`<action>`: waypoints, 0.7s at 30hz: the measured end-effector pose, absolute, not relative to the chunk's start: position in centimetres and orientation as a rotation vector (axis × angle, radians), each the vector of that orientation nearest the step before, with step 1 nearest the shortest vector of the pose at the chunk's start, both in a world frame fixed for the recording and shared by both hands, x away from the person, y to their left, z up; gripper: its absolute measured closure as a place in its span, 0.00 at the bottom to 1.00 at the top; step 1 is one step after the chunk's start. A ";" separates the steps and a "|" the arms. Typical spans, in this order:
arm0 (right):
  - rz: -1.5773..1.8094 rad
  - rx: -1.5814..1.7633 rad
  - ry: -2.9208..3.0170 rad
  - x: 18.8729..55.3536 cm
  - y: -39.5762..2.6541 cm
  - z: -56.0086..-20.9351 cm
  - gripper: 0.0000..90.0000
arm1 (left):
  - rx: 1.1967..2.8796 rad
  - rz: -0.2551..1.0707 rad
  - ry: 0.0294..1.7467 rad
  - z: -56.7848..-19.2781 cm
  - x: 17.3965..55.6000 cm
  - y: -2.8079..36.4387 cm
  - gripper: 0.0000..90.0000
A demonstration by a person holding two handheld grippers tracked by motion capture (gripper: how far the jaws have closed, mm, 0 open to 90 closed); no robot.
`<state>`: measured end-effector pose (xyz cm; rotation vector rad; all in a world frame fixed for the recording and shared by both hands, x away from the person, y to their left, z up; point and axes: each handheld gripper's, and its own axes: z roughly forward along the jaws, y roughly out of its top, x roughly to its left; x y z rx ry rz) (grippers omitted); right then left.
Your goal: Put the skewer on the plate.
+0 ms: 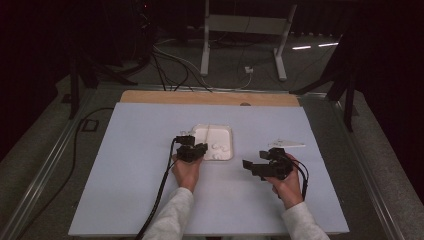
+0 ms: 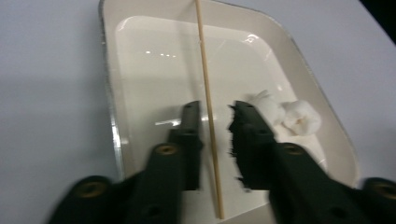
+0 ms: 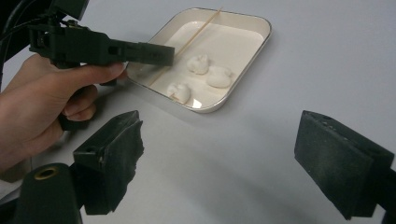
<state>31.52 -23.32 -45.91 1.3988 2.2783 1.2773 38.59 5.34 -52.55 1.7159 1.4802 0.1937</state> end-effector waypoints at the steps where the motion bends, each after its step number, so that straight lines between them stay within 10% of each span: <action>1: 1.276 1.399 2.277 31.5 -23.4 -45.9 0.16 | 1.713 0.199 1.475 -52.5 38.5 5.4 0.74; 21: 1.260 1.370 2.254 30.8 -23.9 -46.0 0.10 | 1.704 0.287 1.197 -46.8 35.5 10.6 0.04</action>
